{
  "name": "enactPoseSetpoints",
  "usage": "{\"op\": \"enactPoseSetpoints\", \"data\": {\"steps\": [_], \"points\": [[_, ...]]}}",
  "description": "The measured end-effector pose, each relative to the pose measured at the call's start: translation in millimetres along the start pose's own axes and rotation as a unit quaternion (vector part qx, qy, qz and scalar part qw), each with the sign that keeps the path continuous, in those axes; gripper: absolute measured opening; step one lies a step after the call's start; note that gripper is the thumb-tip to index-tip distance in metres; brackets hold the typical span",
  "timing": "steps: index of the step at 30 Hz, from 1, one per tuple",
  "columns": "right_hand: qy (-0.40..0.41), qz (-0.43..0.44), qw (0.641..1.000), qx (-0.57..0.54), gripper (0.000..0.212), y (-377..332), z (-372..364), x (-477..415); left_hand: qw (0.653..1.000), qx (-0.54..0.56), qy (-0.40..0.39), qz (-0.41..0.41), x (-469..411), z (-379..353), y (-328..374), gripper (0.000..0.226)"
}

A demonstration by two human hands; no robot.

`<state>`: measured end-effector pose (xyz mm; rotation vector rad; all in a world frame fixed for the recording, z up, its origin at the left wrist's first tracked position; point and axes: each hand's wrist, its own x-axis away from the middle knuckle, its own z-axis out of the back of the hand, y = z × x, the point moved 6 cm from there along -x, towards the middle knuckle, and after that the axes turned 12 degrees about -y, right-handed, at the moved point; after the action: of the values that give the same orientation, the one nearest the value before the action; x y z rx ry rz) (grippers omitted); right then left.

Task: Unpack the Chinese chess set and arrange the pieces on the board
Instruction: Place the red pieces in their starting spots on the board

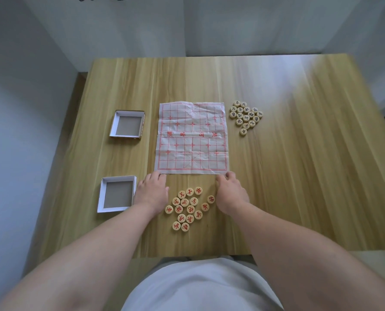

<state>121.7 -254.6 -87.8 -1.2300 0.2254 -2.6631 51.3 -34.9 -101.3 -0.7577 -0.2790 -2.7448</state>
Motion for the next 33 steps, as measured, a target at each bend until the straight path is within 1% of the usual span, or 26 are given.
{"op": "enactPoseSetpoints", "data": {"steps": [2, 8, 13, 16, 20, 24, 26, 29, 33], "points": [[-0.001, -0.002, 1.0, -0.01, 0.062, -1.2, -6.9, 2.7, 1.0, 0.02, 0.012, -0.004, 5.1, -1.2, 1.1, 0.038], [0.001, -0.027, 0.998, -0.053, 0.063, -0.9, -30.0, 13.7, 0.99, 0.132, -0.042, 0.017, 18.4, -20.8, -1.1, 0.032], [0.011, -0.05, 0.994, -0.097, 0.056, -0.2, -47.2, 20.9, 0.983, 0.174, -0.055, 0.031, 27.1, -34.1, -9.0, 0.03], [0.017, -0.059, 0.993, -0.105, 0.056, -0.2, -55.4, 25.3, 0.98, 0.189, -0.058, 0.026, 31.8, -38.1, -10.6, 0.033], [0.029, -0.065, 0.992, -0.104, 0.062, 1.0, -65.4, 31.1, 0.978, 0.199, -0.068, 0.007, 37.6, -43.2, -12.8, 0.046], [0.03, -0.07, 0.992, -0.103, 0.067, 2.2, -74.5, 37.3, 0.982, 0.168, -0.081, -0.031, 47.8, -48.0, -10.0, 0.08], [0.034, -0.064, 0.993, -0.09, 0.067, 0.3, -78.7, 41.8, 0.985, 0.146, -0.081, -0.049, 52.7, -49.9, -7.4, 0.091], [0.038, -0.037, 0.996, -0.065, 0.06, -5.3, -83.5, 46.0, 0.985, 0.146, -0.078, -0.057, 56.8, -55.2, -7.4, 0.095], [0.032, -0.001, 0.998, -0.048, 0.045, -14.0, -87.7, 45.9, 0.985, 0.152, -0.062, -0.061, 60.5, -59.3, -8.8, 0.091]]}}
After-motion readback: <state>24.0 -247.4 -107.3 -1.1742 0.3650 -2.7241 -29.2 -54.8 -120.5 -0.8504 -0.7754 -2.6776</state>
